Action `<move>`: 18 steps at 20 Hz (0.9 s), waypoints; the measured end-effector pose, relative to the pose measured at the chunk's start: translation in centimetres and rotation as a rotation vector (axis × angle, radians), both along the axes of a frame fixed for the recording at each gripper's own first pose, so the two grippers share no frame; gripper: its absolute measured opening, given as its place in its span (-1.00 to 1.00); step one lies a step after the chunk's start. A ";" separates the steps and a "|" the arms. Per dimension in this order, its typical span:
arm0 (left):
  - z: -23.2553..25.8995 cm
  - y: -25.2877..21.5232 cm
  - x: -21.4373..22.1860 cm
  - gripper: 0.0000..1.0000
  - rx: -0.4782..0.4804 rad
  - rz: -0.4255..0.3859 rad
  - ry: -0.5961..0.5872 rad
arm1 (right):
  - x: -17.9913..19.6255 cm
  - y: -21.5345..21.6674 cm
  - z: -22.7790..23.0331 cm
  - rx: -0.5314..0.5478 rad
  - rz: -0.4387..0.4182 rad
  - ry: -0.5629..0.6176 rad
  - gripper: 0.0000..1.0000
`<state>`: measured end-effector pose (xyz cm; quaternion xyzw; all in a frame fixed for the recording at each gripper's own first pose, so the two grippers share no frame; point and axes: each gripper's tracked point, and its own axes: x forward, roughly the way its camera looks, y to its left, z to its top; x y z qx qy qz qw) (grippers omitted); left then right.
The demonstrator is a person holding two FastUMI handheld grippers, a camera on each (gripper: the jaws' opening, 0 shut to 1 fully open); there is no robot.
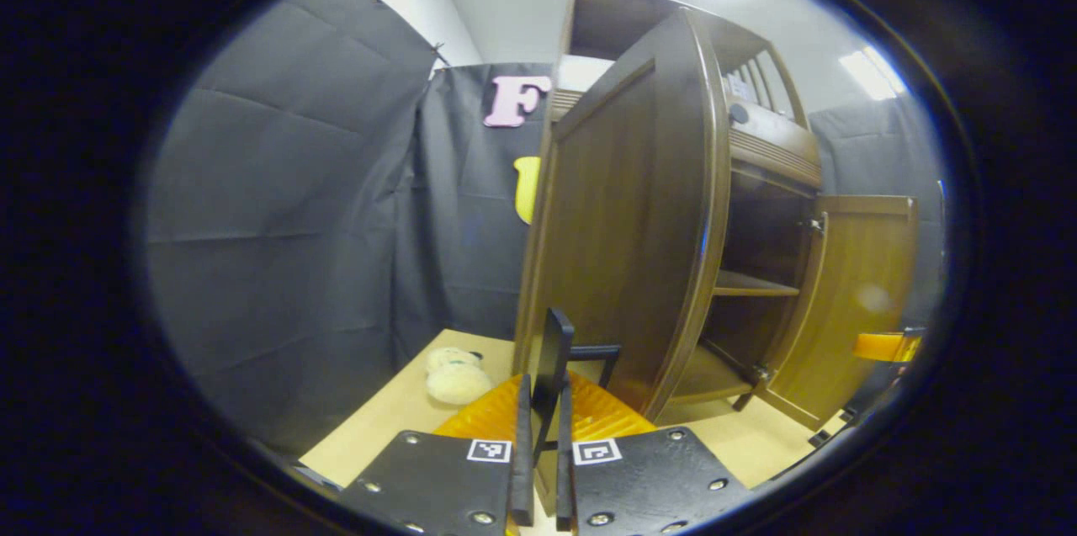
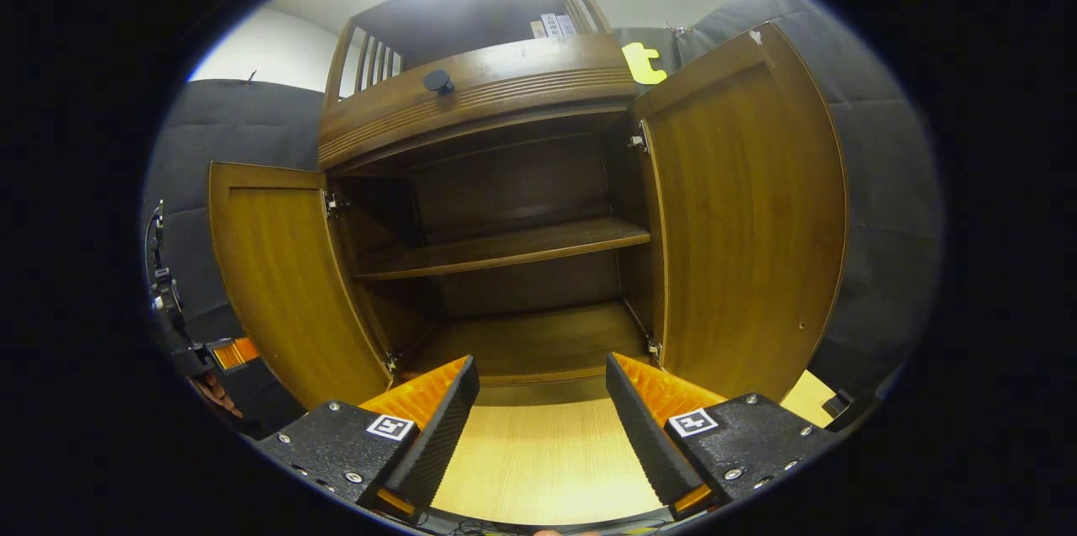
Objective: Open the right door of the double-door shoe cabinet with the right hand, and open the left door with the left hand.
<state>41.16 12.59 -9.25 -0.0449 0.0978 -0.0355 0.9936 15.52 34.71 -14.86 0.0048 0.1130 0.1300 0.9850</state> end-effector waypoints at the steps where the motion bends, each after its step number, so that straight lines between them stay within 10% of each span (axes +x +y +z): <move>1: 0.3 0.9 0.1 -0.85 -0.005 -0.011 -0.008 | 0.0 0.0 0.0 -0.004 -0.001 0.001 0.88; 18: 1.1 7.8 -1.9 -0.87 0.093 -0.079 0.002 | 1.6 -3.7 2.0 -0.038 -0.075 -0.042 0.88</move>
